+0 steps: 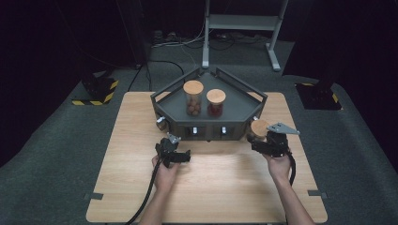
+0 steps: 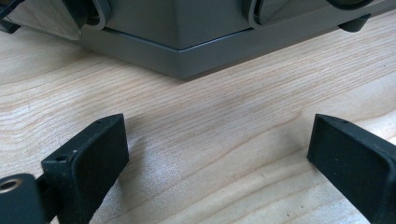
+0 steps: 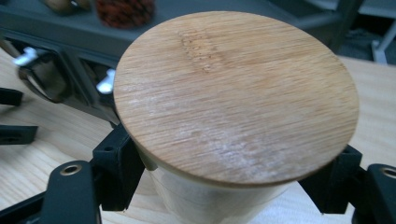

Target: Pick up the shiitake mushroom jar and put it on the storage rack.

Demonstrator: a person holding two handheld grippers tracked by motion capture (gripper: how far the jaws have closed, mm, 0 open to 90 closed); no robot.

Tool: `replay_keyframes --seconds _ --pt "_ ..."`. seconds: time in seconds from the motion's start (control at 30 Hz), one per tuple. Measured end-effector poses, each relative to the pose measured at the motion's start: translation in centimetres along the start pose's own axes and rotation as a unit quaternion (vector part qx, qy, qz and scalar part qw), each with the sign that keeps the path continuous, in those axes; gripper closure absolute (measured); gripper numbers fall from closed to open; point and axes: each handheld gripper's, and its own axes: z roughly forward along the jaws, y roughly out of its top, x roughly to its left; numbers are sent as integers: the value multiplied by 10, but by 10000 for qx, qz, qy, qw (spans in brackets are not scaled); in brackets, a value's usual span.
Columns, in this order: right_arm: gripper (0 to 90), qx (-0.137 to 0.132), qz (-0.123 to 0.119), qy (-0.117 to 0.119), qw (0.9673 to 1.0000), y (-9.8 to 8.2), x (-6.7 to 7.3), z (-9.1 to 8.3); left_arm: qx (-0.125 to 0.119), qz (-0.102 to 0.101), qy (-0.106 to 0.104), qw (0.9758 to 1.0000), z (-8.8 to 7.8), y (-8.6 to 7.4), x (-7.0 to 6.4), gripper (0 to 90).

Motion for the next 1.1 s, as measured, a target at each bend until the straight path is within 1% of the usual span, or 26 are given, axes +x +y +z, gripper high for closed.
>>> replay_keyframes --seconds 0.1,0.13,0.17,0.2,0.27,0.4,0.47,0.5,0.6,0.67,0.7,0.77,0.97,1.03,1.1 --pt "253 -62 123 220 9997 10 1 -5 -1 -1 0 10000 0 0 0 52" --pt "253 -62 123 220 9997 10 1 -5 -1 -1 0 10000 0 0 0 52" --pt "253 -71 68 206 9997 17 4 -7 -1 -2 0 10000 0 0 0 52" --pt "253 -71 62 221 9997 20 5 -7 -3 -4 -2 10000 0 0 0 52" --pt "253 -107 95 351 9993 26 7 -10 -3 -4 -3 10000 0 0 0 52" --pt "253 -89 -74 339 9994 37 12 -12 -5 2 -13 10000 0 0 0 52" --pt "253 -66 -40 432 9990 42 11 -11 -7 5 -16 10000 0 0 0 52" --pt "253 -42 -33 442 9990 44 11 -10 -7 4 -17 10000 0 0 0 52" --pt "253 -12 -80 279 9996 52 11 -9 -7 6 -18 10000 0 0 0 51" --pt "253 -12 29 304 9995 58 9 -8 -7 7 -22 10000 0 0 0 51" --pt "253 -22 42 301 9995 59 8 -8 -8 11 -27 10000 0 0 0 51" --pt "253 -11 6 220 9998 64 9 -7 -7 13 -32 10000 0 0 1 51" --pt "253 47 -44 146 9999 78 11 -2 -12 10 -30 10000 0 0 0 51" --pt "253 0 51 188 9998 81 10 -1 -13 1 -33 10000 0 0 0 51" --pt "253 -34 222 308 9993 85 8 1 -11 13 -30 10000 0 0 0 51"
